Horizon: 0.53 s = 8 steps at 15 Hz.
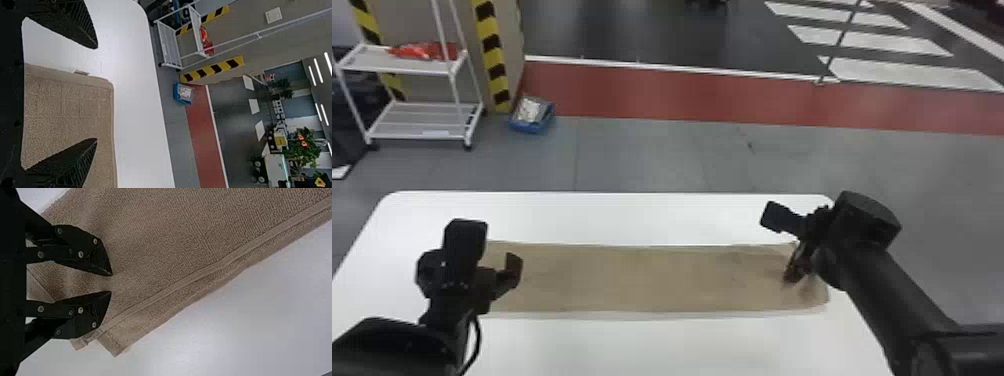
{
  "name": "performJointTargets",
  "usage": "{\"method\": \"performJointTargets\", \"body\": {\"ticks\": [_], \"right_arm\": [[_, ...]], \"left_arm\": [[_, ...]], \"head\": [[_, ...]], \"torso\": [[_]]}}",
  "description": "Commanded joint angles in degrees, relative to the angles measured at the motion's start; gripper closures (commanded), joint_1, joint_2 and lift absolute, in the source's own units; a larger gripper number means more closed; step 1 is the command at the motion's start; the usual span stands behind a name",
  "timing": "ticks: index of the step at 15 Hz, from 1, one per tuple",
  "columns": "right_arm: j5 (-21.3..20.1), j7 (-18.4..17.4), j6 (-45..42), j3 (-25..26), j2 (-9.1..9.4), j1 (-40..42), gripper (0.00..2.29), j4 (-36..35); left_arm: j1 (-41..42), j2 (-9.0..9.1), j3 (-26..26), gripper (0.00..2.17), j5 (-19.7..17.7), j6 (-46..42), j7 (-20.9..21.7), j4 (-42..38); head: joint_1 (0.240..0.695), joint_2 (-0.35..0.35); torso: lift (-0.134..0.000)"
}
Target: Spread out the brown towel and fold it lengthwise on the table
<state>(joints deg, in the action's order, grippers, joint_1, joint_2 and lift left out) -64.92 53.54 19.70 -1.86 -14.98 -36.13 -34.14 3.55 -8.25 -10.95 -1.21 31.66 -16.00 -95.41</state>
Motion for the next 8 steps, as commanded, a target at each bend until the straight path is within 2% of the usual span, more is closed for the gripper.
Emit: {"method": "performJointTargets", "body": {"ticks": [1,3,5,8], "right_arm": [[0.7,1.0,1.0,-1.1,0.12,0.0,0.97,-0.7],[1.2,2.4,2.2,-1.2,0.12,0.5,0.97,-2.8],[1.6,3.5,3.1,-0.7,0.12,1.8,1.2,-6.0],[2.3,5.4,4.0,2.1,0.12,5.5,1.2,-13.3]], "left_arm": [[0.1,0.08,0.0,0.04,0.1,0.1,0.0,0.0],[0.1,0.08,0.0,0.04,0.1,0.1,-0.1,0.0],[0.1,-0.01,0.1,0.04,0.2,0.1,-0.1,0.0],[0.1,-0.1,0.0,0.04,0.2,0.1,-0.2,0.0]], "head": [[0.695,-0.186],[0.695,-0.183],[0.695,-0.179],[0.695,-0.171]], "torso": [[0.0],[0.0],[0.0],[0.0]]}}
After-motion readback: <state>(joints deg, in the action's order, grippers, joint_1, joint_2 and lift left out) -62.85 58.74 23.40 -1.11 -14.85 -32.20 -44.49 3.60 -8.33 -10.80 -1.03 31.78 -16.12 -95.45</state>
